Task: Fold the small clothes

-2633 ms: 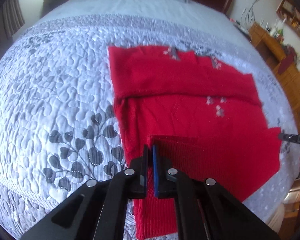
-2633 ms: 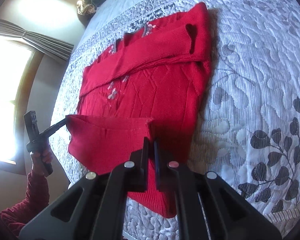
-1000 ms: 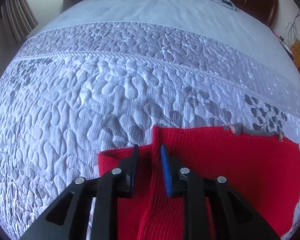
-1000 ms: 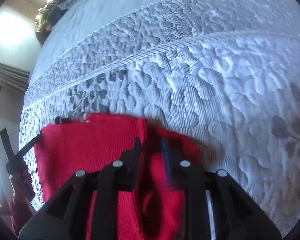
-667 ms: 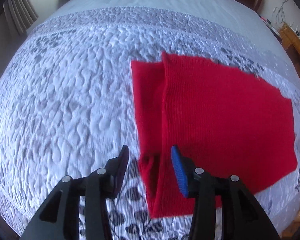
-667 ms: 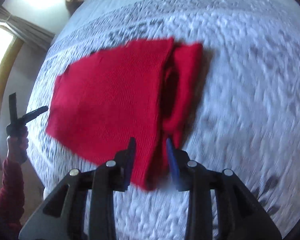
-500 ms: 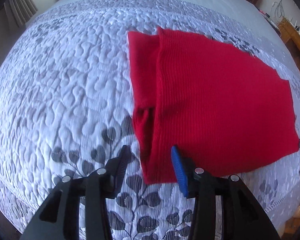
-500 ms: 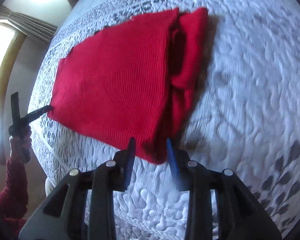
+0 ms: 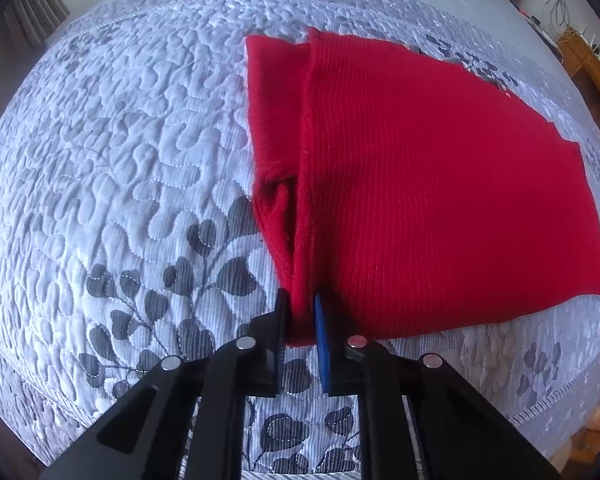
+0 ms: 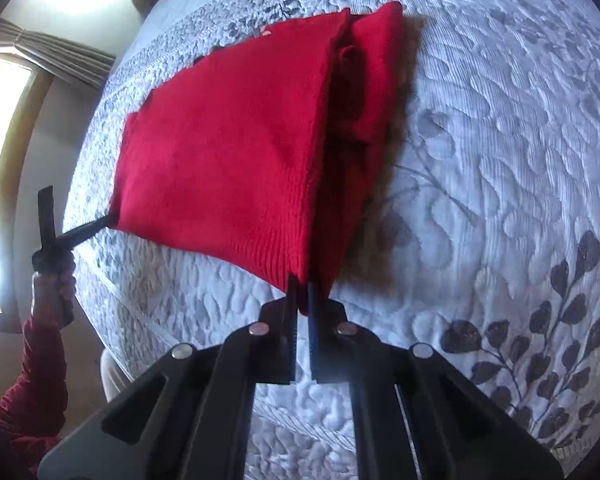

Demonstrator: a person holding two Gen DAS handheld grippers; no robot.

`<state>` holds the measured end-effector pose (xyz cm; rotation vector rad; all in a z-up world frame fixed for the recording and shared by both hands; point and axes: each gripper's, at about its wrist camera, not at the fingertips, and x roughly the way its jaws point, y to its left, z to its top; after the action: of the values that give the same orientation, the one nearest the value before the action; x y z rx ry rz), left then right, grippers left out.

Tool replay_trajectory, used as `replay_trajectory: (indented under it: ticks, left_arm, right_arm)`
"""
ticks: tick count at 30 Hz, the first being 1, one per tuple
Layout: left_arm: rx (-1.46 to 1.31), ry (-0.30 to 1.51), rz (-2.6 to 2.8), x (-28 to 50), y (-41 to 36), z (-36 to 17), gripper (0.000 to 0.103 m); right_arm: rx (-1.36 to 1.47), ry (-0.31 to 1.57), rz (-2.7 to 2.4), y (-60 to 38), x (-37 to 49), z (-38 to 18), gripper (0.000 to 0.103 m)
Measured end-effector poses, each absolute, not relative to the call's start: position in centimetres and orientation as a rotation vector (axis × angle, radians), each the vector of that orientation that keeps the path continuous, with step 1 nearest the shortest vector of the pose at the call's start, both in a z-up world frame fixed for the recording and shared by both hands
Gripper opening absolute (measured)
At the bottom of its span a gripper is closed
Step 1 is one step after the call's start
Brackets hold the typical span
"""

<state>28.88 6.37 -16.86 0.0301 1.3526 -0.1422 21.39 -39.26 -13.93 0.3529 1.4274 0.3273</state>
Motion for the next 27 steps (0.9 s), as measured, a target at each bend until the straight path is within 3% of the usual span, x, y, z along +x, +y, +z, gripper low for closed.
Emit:
replay_trajectory:
  ticks: [6, 21, 24, 26, 27]
  left_arm:
    - [0.035, 1.349, -0.135, 29.0, 6.3, -17.8, 0.014]
    - [-0.009, 1.326, -0.092, 28.2, 6.6, -17.0, 0.022]
    - [-0.054, 1.330, -0.087, 27.9, 7.2, -16.2, 0.025]
    - [-0.056, 1.319, -0.094, 27.5, 7.4, -15.6, 0.026]
    - [-0.049, 1.315, -0.092, 27.2, 7.5, -15.3, 0.026]
  right_arm:
    - [0.325, 1.497, 0.267, -38.8, 21.7, -17.7, 0.003]
    - [0.338, 1.476, 0.179, -38.3, 21.4, -17.0, 0.004]
    - [0.339, 1.469, 0.181, -38.4, 21.2, -16.4, 0.008]
    - [0.344, 1.454, 0.179, -38.5, 21.1, -15.6, 0.020]
    - [0.342, 1.448, 0.171, -38.7, 21.0, -15.3, 0.030]
